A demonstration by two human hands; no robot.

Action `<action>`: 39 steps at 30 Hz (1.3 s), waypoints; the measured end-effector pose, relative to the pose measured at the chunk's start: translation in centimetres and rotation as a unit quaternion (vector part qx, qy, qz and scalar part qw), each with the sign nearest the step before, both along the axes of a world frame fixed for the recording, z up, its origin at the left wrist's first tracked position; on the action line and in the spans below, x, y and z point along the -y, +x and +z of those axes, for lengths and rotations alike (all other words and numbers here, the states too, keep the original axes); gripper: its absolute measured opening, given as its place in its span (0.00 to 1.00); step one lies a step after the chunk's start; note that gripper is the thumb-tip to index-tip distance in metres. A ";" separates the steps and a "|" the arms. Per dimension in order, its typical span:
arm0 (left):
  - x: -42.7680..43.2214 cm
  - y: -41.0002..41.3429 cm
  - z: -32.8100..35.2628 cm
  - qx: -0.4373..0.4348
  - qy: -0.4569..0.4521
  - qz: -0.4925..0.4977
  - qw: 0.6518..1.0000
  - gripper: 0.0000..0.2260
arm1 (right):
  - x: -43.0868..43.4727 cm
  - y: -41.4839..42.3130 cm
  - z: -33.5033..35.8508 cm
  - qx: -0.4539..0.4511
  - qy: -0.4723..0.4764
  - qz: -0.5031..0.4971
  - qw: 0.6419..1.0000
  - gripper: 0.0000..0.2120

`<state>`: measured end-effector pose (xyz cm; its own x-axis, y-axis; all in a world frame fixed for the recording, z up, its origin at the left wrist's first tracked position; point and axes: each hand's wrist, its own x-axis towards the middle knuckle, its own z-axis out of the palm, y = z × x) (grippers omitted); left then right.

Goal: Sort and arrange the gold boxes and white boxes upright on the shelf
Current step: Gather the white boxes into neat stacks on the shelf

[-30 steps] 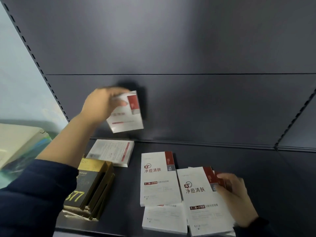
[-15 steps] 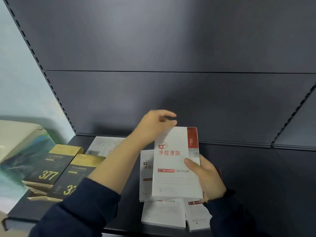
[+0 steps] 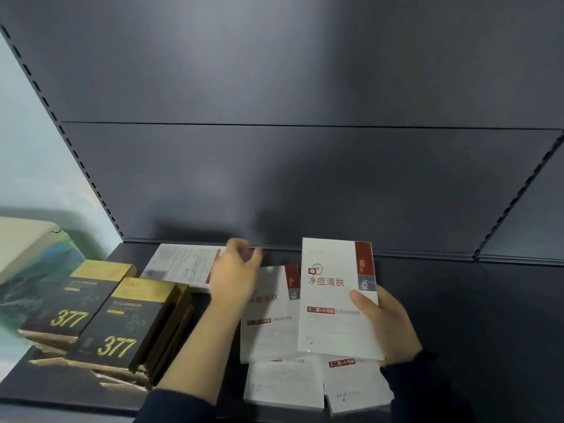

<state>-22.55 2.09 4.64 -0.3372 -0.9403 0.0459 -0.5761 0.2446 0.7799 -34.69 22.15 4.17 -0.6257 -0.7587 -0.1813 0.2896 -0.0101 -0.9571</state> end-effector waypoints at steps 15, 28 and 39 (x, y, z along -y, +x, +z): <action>7.3 0.5 -4.1 0.501 -0.002 0.021 0.865 0.42 | -1.8 -1.2 -2.3 -0.006 -0.035 0.025 0.999 0.29; 8.8 0.2 -2.7 0.593 -0.173 -0.079 0.782 0.36 | -2.0 -1.2 -2.2 0.012 -0.020 0.006 1.000 0.23; 6.9 2.4 6.5 0.008 -0.151 0.040 0.988 0.14 | -1.2 -1.2 -2.0 0.026 0.011 0.009 1.000 0.10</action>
<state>-20.10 -4.81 11.15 -0.2655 -0.9081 0.3239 -0.6146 0.4182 0.6689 -35.91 23.37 2.13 -0.6020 -0.7649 -0.2292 0.3382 0.0158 -0.9410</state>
